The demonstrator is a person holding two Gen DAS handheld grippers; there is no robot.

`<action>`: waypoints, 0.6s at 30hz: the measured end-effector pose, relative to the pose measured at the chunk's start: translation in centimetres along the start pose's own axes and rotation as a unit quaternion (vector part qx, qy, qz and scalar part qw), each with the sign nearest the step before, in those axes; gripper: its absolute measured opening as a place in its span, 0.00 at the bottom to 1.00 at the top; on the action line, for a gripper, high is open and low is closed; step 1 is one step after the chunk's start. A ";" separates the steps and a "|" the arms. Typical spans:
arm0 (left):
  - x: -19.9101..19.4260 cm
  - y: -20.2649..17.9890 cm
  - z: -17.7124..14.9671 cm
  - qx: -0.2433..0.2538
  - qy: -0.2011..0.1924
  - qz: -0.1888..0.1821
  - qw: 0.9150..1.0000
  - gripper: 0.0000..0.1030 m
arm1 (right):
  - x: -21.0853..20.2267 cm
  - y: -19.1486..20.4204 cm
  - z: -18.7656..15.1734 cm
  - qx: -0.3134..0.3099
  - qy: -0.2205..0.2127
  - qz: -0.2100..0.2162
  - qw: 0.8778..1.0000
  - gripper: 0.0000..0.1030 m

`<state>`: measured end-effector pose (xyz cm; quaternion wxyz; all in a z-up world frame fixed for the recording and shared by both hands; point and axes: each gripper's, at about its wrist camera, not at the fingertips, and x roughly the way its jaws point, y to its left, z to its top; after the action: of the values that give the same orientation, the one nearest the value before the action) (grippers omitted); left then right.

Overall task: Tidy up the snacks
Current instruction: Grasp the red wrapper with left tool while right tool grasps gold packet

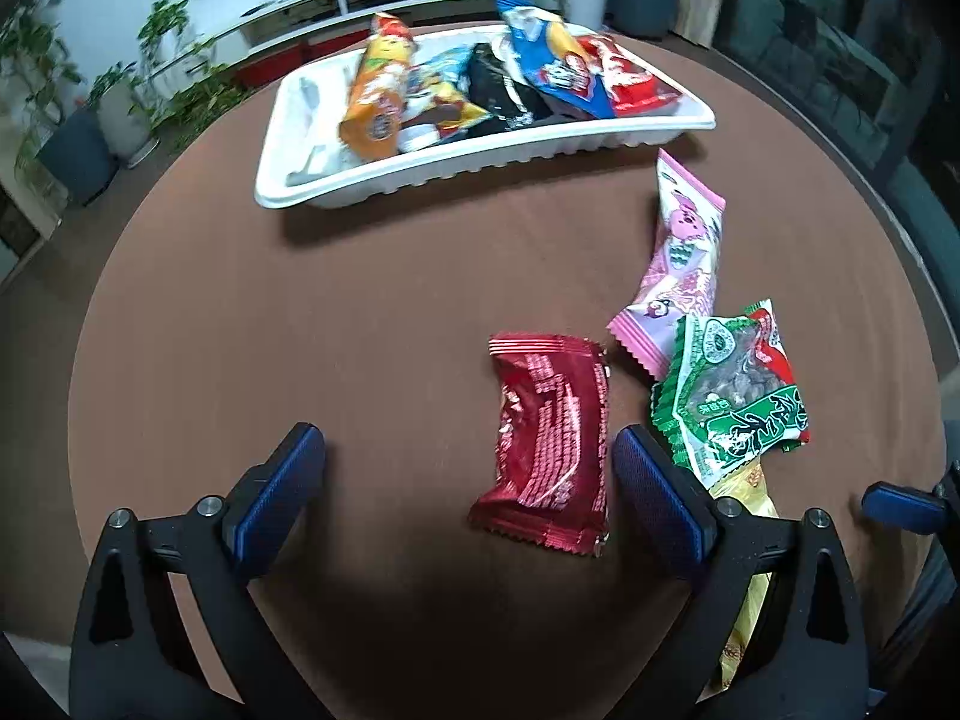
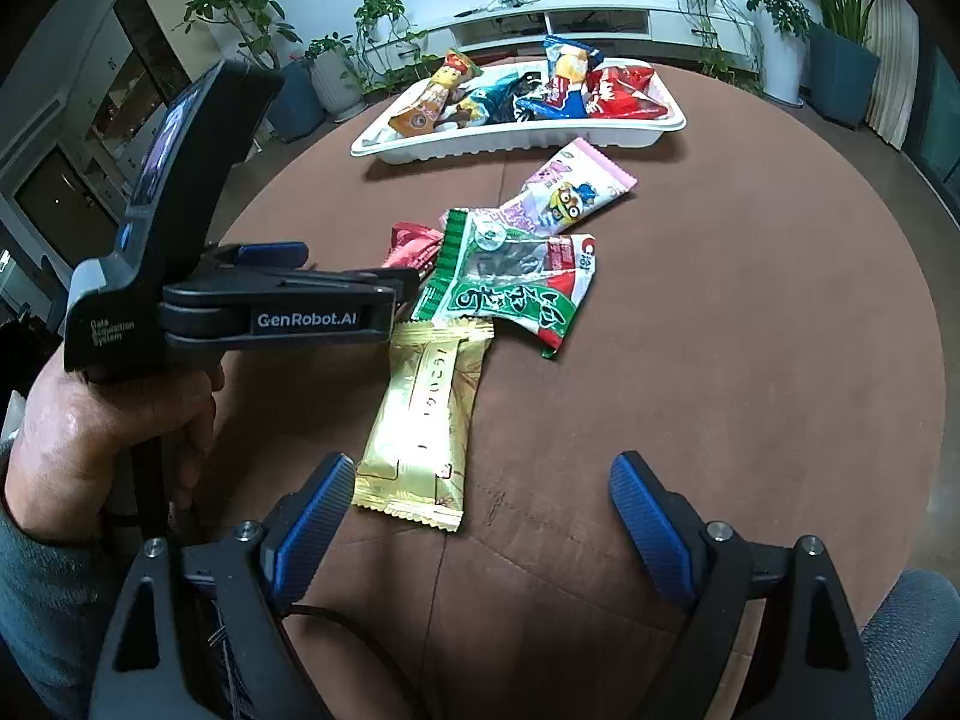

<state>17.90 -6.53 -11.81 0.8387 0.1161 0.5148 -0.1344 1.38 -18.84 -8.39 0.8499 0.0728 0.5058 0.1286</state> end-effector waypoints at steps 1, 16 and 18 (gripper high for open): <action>0.2 -0.2 0.1 0.008 0.002 0.000 1.000 0.91 | 0.0 0.0 0.0 0.001 0.001 0.001 1.000 0.87; -0.7 -0.8 -0.4 0.032 -0.005 -0.045 0.998 0.34 | 1.0 1.6 1.0 -0.029 0.001 -0.006 1.000 0.87; -1.0 -0.5 -1.0 0.029 -0.005 -0.045 0.999 0.33 | 1.2 1.8 1.1 -0.031 0.003 -0.006 1.000 0.86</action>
<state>16.49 -6.58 -11.41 0.8307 0.1164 0.5109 -0.1880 2.67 -16.79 -8.43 0.8510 0.0432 0.5046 0.1388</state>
